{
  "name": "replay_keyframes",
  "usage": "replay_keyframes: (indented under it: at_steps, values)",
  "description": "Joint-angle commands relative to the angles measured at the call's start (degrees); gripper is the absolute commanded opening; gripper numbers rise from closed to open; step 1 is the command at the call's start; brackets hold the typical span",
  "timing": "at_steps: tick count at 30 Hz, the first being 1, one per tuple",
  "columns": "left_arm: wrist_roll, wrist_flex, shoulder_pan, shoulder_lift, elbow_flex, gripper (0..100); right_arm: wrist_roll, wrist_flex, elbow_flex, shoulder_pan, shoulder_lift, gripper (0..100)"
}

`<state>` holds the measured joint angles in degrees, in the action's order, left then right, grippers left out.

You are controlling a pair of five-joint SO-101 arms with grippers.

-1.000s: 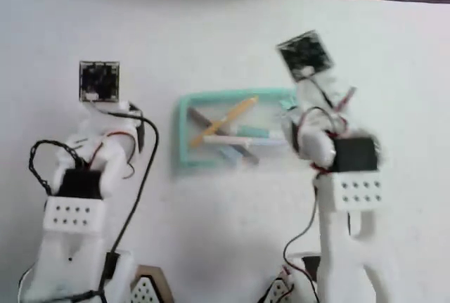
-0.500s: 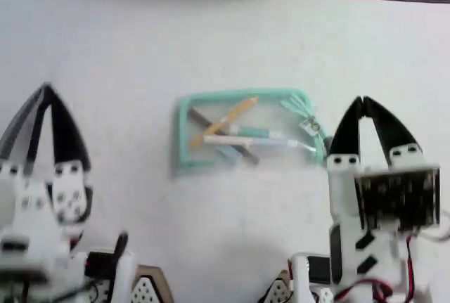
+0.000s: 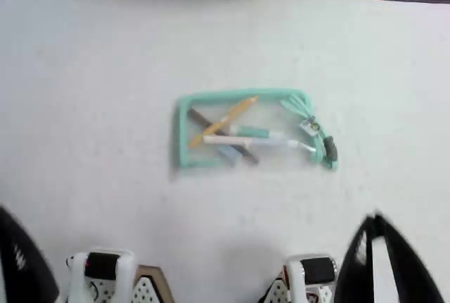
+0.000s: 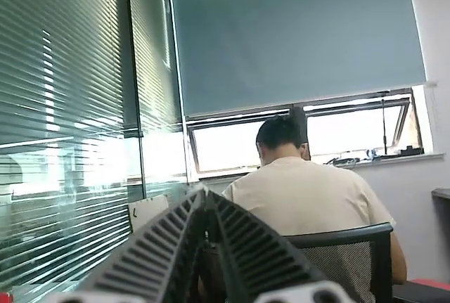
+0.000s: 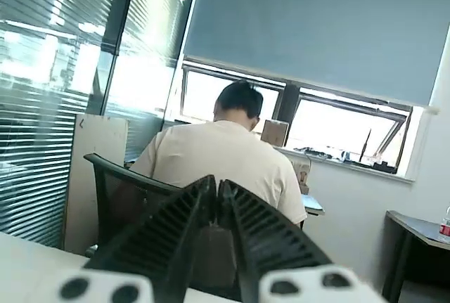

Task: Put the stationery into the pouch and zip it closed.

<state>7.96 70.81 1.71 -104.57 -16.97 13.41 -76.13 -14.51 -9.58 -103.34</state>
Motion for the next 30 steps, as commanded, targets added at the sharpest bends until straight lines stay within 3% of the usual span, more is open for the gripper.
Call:
replay_keyframes:
  at_steps: [1,6,10,15,21,25,30]
  values:
    - [-3.6,6.3,0.4,0.0,9.1,2,-0.5,-6.0,2.5,0.8,0.3,2.4]
    - [-3.8,10.0,0.5,0.0,20.2,2,-0.6,-8.0,4.4,-1.9,0.0,2.4]
    - [-3.6,8.8,0.5,0.2,17.0,2,-0.6,-4.1,-0.8,-2.2,0.0,2.3]
    - [0.2,1.4,0.5,0.2,-2.5,2,-0.6,7.2,-17.7,-2.2,0.0,2.4]
    - [7.0,-15.0,0.5,0.2,-32.4,2,-0.3,21.2,-38.6,-2.2,0.0,2.5]
    - [7.1,-27.4,0.5,0.2,-51.7,2,-0.2,33.5,-54.5,-2.2,0.0,2.5]
    - [7.3,-48.5,0.5,0.2,-77.5,2,-0.2,48.6,-71.3,-2.2,0.0,2.5]
